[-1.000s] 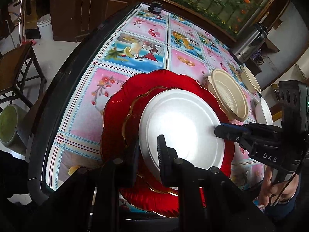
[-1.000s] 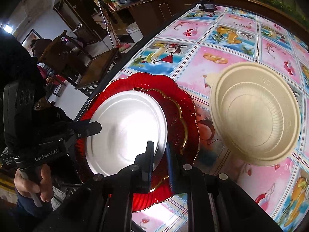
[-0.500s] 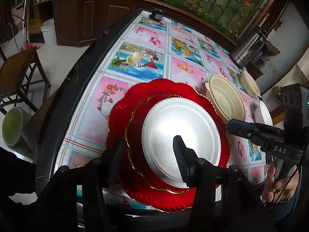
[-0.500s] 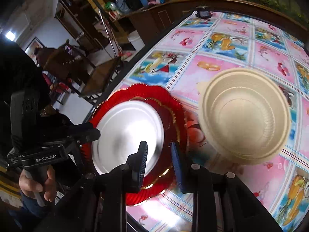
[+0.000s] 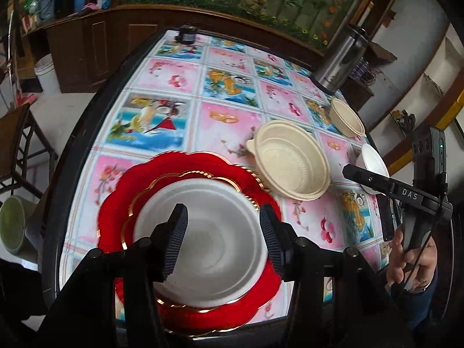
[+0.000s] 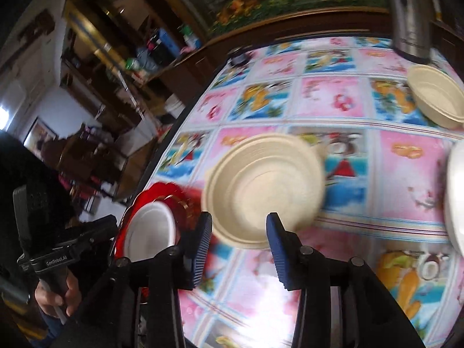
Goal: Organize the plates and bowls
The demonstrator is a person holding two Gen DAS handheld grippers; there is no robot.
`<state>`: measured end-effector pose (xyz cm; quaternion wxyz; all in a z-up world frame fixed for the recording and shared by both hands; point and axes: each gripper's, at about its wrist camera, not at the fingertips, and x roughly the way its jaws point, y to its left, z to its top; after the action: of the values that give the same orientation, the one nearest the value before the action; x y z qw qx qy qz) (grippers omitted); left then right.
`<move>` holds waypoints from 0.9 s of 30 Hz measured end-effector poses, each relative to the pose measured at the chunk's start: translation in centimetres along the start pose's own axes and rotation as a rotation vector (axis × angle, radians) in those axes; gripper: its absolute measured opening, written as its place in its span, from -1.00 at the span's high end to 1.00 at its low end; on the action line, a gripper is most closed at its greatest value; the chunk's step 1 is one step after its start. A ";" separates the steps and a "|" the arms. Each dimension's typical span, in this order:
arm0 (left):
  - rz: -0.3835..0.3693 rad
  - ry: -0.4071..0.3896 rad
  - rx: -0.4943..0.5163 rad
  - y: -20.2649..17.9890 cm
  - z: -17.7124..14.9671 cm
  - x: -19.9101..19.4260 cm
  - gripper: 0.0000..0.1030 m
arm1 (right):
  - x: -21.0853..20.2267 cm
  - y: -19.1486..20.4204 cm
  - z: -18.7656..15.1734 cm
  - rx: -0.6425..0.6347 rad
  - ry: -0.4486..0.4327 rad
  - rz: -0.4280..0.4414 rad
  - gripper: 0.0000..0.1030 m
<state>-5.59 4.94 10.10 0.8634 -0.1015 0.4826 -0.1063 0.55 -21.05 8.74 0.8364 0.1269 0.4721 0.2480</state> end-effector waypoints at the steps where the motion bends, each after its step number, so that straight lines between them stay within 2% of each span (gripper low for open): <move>1: -0.003 0.005 0.007 -0.3 0.2 0.2 0.02 | -0.2 -0.6 0.0 0.012 -0.006 -0.005 0.19; 11: -0.051 0.114 0.007 -3.3 2.9 4.8 0.03 | -0.6 -4.8 -0.5 0.100 -0.019 -0.018 0.19; 14: -0.071 0.108 -0.003 -3.9 3.2 4.9 0.03 | 0.1 -5.4 0.3 0.110 -0.013 -0.046 0.19; 19: -0.086 0.107 0.025 -5.1 2.9 4.5 0.03 | 3.6 -5.7 4.3 0.047 0.033 -0.135 0.19; 22: -0.091 0.102 0.020 -5.0 2.8 4.0 0.03 | 6.7 -6.3 5.9 0.030 0.106 -0.140 0.19; 23: -0.094 0.102 0.018 -5.0 2.8 3.9 0.03 | 7.8 -6.6 6.2 0.029 0.135 -0.099 0.19; 24: -0.094 0.101 0.017 -5.0 2.8 3.8 0.03 | 8.3 -6.8 6.1 0.032 0.141 -0.069 0.30; 25: -0.094 0.100 0.017 -5.0 2.7 3.7 0.03 | 8.5 -7.2 5.8 0.055 0.146 -0.061 0.50; 27: -0.098 0.098 0.026 -5.1 2.5 3.6 0.03 | 7.8 -8.2 4.6 0.139 0.134 -0.038 0.76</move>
<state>-2.06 -0.75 9.88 0.8337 -0.1084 0.5174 -0.1598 10.27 -23.65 1.81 0.7966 0.1587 0.5454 0.2067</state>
